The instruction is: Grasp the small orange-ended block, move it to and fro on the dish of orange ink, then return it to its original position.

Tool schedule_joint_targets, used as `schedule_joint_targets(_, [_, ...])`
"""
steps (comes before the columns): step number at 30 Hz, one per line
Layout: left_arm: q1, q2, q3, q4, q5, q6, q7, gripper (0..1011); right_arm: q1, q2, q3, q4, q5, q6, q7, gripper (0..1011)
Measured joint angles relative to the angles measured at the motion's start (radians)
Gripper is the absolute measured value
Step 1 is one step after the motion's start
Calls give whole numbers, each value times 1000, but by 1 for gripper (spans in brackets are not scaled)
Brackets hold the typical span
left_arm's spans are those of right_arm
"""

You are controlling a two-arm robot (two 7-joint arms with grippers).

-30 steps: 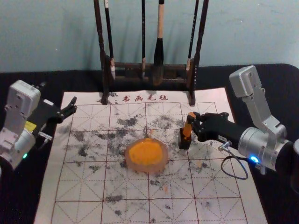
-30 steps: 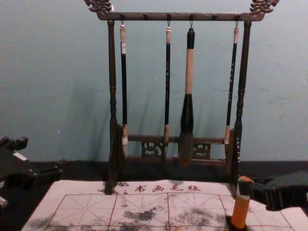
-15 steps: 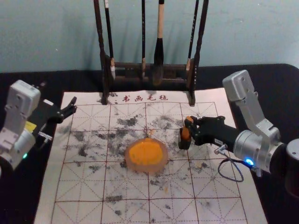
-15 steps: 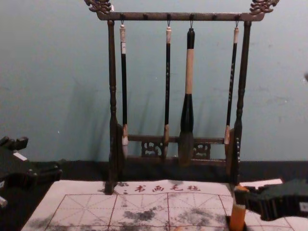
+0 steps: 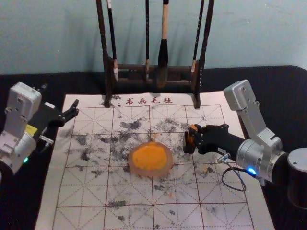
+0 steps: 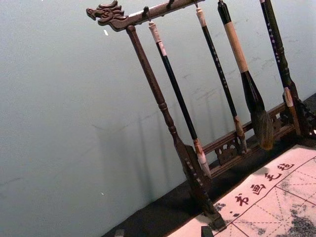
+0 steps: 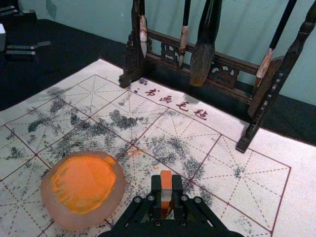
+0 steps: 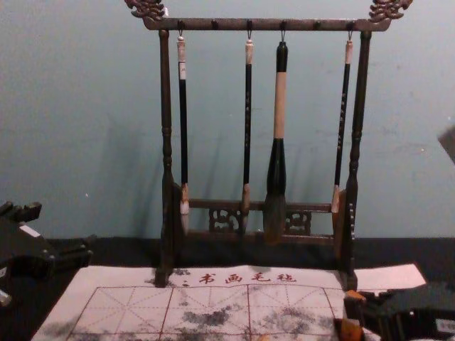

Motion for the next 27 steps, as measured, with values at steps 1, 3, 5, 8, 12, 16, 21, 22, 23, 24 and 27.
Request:
schedule_joint_targets(1, [0,0,0,0,0,0,0,1001,-1,-2,1,2,-4,-2,1,119])
schedule_joint_targets(3, [0,0,0,0,0,0,0,1001,-1,-3,1,2,-5,-3,1,119])
schedule_joint_targets(5, [0,0,0,0,0,0,0,1001,-1,-2,1,2,-5,-3,1,119])
schedule_joint_targets(8, [0,0,0,0,0,0,0,1001,-1,-2,1,1,-5,-3,1,119])
schedule_joint_targets(12, [0,0,0,0,0,0,0,1001,-1,-1,1,1,-4,-3,1,119])
schedule_joint_targets(16, [0,0,0,0,0,0,0,1001,-1,-1,1,0,-3,-3,1,187])
schedule_joint_targets(21, [0,0,0,0,0,0,0,1001,0,0,1,0,-2,-2,1,332])
schedule_joint_targets(22, [0,0,0,0,0,0,0,1001,0,0,1,0,-1,-2,1,385])
schedule_joint_targets(23, [0,0,0,0,0,0,0,1001,0,0,1,0,-1,-2,1,385])
schedule_joint_targets(24, [0,0,0,0,0,0,0,1001,0,0,1,-1,-1,-2,1,435])
schedule_joint_targets(27, [0,0,0,0,0,0,0,1001,0,0,1,-1,-1,-2,1,530])
